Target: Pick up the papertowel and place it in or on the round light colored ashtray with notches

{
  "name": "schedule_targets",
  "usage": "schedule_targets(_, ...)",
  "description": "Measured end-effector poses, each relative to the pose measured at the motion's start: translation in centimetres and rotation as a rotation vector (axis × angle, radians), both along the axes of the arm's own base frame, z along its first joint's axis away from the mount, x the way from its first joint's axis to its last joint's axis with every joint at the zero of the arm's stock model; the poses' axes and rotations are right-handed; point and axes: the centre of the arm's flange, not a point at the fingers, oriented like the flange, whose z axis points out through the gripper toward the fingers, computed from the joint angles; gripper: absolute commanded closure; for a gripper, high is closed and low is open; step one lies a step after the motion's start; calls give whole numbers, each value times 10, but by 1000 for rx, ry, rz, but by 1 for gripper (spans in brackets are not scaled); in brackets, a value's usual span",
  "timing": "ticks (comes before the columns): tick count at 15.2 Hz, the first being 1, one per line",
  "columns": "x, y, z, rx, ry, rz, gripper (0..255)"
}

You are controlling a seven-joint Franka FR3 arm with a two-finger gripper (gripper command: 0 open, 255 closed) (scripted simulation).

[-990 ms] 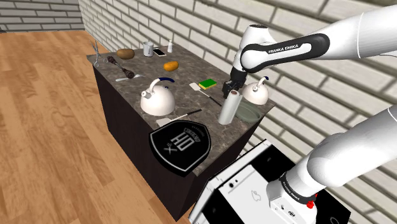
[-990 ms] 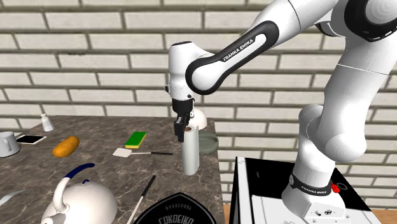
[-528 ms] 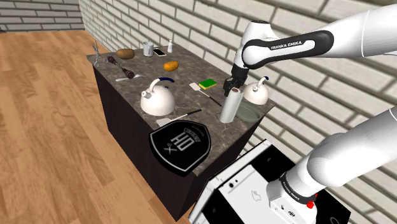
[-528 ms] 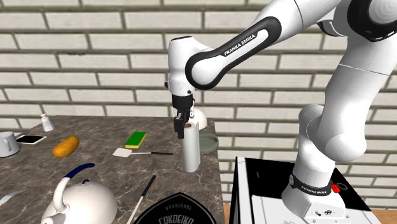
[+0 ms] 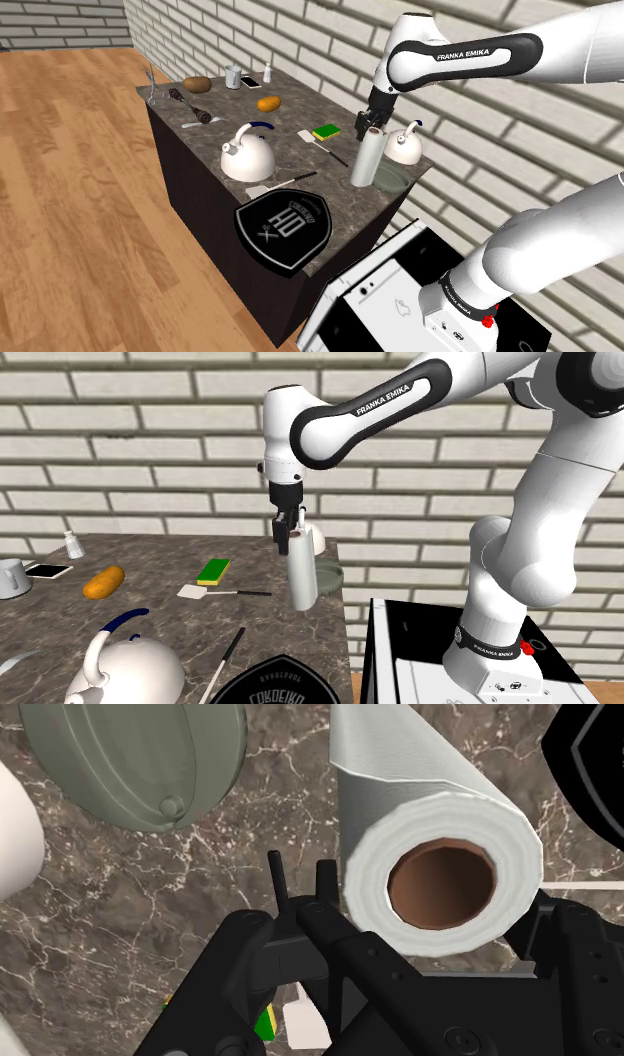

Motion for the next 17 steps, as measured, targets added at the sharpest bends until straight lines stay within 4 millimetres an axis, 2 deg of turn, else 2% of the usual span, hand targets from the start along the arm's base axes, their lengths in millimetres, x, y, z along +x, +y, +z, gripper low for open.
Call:
schedule_targets(8, -1, 0, 41, 0, 0, 0, 255)
schedule_targets(9, -1, -5, 44, 0, 0, 0, 255)
schedule_targets(17, -13, -98, 78, 1, 0, -1, 255)
